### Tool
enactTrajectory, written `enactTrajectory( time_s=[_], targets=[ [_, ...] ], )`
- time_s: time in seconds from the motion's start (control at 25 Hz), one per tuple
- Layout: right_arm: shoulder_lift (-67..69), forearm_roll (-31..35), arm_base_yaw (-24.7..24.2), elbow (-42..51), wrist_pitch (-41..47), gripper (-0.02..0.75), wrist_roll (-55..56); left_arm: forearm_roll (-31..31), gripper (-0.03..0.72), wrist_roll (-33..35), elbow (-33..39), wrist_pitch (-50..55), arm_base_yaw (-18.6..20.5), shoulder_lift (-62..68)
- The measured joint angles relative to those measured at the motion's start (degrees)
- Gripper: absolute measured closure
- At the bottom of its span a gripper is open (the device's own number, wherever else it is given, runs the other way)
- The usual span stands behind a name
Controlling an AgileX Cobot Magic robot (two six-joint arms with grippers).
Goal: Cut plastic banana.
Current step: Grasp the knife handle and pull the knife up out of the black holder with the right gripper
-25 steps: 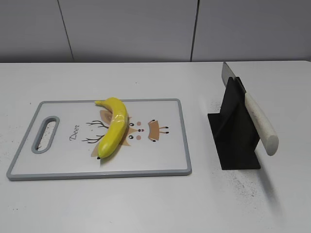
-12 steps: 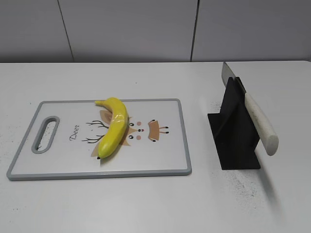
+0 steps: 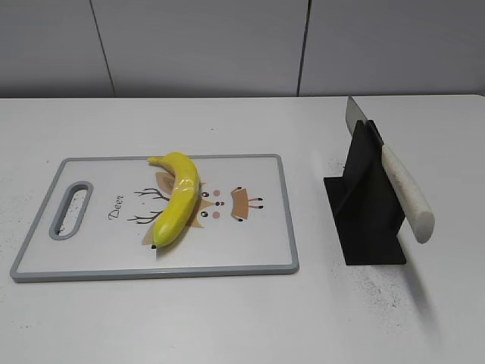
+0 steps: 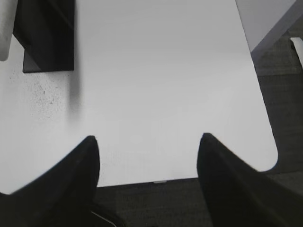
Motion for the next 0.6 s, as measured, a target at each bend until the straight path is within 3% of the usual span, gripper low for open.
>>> enactTrajectory(
  time_s=[0.24, 0.6],
  targets=[
    [9.9, 0.4, 0.0, -5.2, 1.3, 0.249, 2.1, 0.0, 0.103, 0.0, 0.0, 0.0, 0.0, 0.0],
    [24.5, 8.9, 0.3, -8.0, 1.4, 0.253, 5.5, 0.0, 0.103, 0.0, 0.0, 0.0, 0.0, 0.0]
  ],
)
